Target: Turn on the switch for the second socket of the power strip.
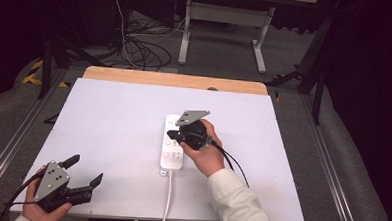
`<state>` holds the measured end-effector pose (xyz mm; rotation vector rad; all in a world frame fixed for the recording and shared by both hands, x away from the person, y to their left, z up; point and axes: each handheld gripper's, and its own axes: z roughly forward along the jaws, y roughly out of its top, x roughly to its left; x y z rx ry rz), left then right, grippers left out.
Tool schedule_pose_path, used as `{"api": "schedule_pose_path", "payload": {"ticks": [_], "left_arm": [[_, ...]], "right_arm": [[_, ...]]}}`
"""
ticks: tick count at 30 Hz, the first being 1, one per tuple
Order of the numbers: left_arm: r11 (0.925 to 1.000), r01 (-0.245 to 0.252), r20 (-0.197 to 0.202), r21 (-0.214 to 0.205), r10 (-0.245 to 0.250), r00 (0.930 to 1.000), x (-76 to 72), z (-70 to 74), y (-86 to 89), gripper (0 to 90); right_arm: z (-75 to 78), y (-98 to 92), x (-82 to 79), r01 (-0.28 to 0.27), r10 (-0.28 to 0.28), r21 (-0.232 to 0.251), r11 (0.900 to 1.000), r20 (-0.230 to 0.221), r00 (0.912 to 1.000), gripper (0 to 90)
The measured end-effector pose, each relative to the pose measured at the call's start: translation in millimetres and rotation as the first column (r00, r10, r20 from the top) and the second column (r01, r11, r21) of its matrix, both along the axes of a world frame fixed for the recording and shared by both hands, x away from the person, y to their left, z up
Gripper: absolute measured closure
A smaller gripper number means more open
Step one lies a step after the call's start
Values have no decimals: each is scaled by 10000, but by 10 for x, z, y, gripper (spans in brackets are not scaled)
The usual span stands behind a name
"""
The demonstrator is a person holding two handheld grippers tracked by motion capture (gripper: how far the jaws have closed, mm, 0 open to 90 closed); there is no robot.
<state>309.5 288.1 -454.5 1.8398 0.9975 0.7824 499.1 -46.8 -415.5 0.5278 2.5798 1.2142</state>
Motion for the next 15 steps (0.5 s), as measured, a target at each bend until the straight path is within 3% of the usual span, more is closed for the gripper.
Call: {"api": "schedule_pose_path", "payload": {"ticks": [15], "left_arm": [[10000, 58, -7, -8, -58, 10000, 2, -3, -8, 138]], "right_arm": [[-199, 112, 102, -20, -5, -566, 9984, -437, 9990, 900]]}}
